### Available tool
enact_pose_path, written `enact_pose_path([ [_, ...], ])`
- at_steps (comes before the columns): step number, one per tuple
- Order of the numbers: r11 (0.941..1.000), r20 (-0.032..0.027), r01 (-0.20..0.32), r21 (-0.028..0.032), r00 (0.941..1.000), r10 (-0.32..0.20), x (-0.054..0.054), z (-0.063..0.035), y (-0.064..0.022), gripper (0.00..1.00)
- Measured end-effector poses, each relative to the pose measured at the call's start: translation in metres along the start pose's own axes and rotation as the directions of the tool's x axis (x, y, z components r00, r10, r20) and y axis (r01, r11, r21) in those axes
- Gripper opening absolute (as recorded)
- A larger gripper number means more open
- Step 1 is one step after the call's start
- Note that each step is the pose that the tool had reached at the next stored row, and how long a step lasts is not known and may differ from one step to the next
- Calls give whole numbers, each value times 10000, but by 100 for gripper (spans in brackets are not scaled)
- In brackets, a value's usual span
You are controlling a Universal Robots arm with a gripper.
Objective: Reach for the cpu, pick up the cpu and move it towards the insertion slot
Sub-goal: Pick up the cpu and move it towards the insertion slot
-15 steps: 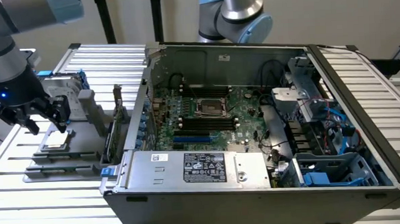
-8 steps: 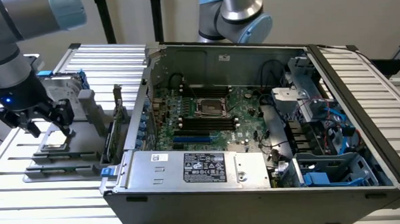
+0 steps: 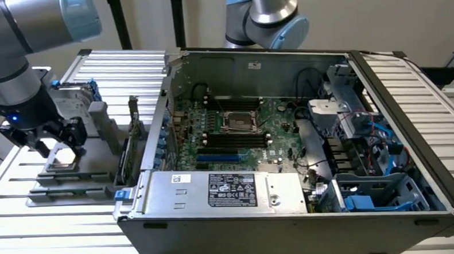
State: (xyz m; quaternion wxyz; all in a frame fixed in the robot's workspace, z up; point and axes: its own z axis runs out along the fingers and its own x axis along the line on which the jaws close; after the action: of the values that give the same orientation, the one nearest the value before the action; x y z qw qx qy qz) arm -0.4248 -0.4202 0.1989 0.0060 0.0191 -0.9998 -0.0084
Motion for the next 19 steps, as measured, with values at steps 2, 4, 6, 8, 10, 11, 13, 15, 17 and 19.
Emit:
enact_pose_path([
  [2, 10000, 0, -11, 0, 10000, 11, 1, 15, 3, 73],
  [4, 10000, 0, -14, 0, 10000, 14, 8, 22, 4, 73],
  [6, 10000, 1, -15, -1, 10000, 15, 19, 28, 5, 73],
  [8, 10000, 0, -19, 0, 10000, 19, 35, 34, 6, 73],
  [10, 10000, 1, -21, -1, 10000, 21, 44, 43, 5, 73],
  [11, 10000, 2, -21, -1, 10000, 21, 45, 49, 5, 73],
  [13, 10000, 1, -25, -1, 10000, 25, 45, 61, 5, 73],
  [15, 10000, 2, -27, -1, 10000, 27, 45, 75, 5, 73],
  [17, 10000, 0, -28, -4, 10000, 28, 46, 87, 5, 73],
  [19, 10000, 1, -28, -13, 10000, 28, 46, 101, 5, 73],
])
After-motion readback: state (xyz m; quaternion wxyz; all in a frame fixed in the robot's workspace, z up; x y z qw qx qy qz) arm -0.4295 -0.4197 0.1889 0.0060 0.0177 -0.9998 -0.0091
